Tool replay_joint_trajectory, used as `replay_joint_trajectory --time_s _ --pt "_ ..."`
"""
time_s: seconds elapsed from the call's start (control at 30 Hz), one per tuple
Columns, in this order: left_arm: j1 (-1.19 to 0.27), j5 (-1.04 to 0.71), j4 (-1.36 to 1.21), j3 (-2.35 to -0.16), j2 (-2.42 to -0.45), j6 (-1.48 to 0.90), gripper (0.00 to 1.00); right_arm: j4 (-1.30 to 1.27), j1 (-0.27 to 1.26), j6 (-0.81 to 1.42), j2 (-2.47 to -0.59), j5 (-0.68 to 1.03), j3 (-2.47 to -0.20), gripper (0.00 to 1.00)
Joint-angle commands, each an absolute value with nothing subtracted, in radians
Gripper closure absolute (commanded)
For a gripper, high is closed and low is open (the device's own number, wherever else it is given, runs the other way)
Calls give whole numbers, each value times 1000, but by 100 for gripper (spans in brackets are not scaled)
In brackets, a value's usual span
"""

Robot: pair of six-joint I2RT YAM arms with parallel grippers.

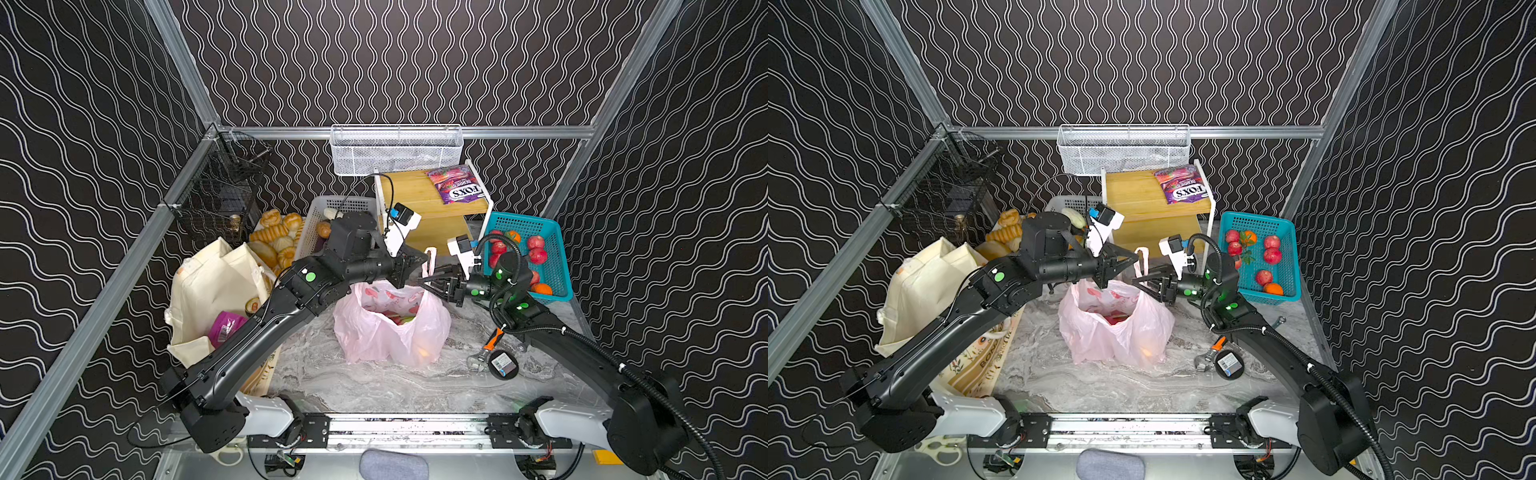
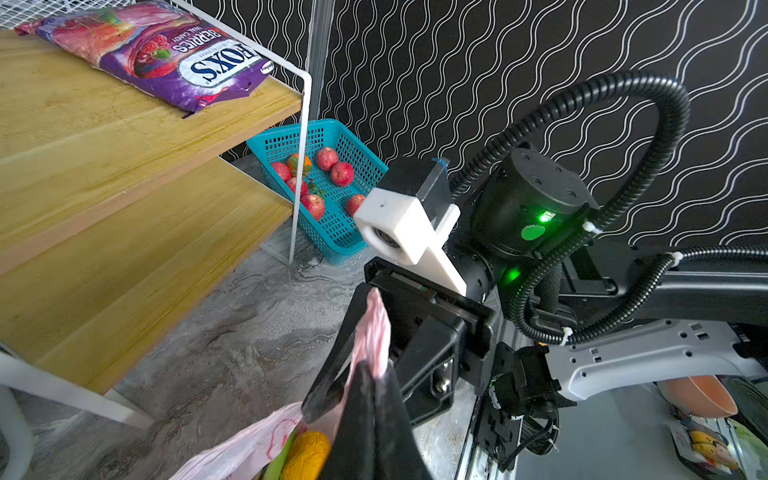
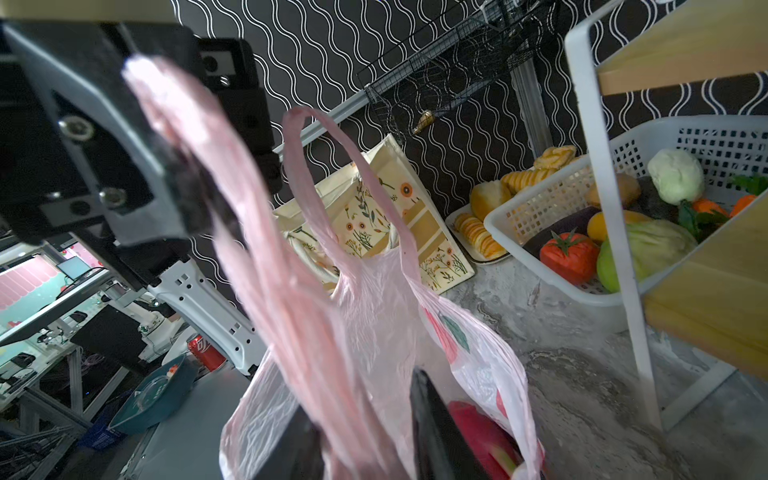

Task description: Place the mixed food into the grocery bags and tie them

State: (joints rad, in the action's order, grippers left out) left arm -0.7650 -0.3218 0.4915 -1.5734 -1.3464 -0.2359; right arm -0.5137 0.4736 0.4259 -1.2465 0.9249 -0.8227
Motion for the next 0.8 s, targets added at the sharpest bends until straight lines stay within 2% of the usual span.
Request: replay_joint_trajectory --time_s 0.0,0.13,0.2,0.23,0.27,0.3,0.33,0.47,0.53,0.6,0.67,0.77 --pt "-764 -324 454 -1572 -1345 -248 100 -573 473 438 -1254 934 -829 79" --pt "-764 -306 457 -1568 -1334 -244 100 -594 474 443 -1248 921 -825 92" --pt "-764 -278 468 -1571 -1329 -244 96 -584 474 436 -1240 898 -825 97" --pt "-765 -262 477 -1577 -1325 -245 91 -576 474 431 -1234 879 -823 98" --pt "-765 -256 486 -1588 -1322 -245 79 -570 474 427 -1228 858 -819 99" --pt "-764 -248 494 -1598 -1317 -238 61 -563 474 419 -1220 833 -814 100" --pt "-764 -242 507 -1612 -1309 -223 52 -556 474 411 -1212 812 -807 100" --pt "-764 -158 624 -1680 -1284 -122 36 -501 472 377 -1190 745 -801 100" --pt "-762 -22 779 -1748 -1282 -24 20 -482 470 364 -1186 732 -805 100" --pt "-737 86 931 -1808 -1288 32 12 -457 469 350 -1187 722 -812 100" --pt "-640 -52 1005 -1811 -1269 86 7 -410 467 329 -1190 708 -834 100" --pt "-442 -289 978 -1729 -1212 94 2 -369 456 308 -1197 704 -857 100"
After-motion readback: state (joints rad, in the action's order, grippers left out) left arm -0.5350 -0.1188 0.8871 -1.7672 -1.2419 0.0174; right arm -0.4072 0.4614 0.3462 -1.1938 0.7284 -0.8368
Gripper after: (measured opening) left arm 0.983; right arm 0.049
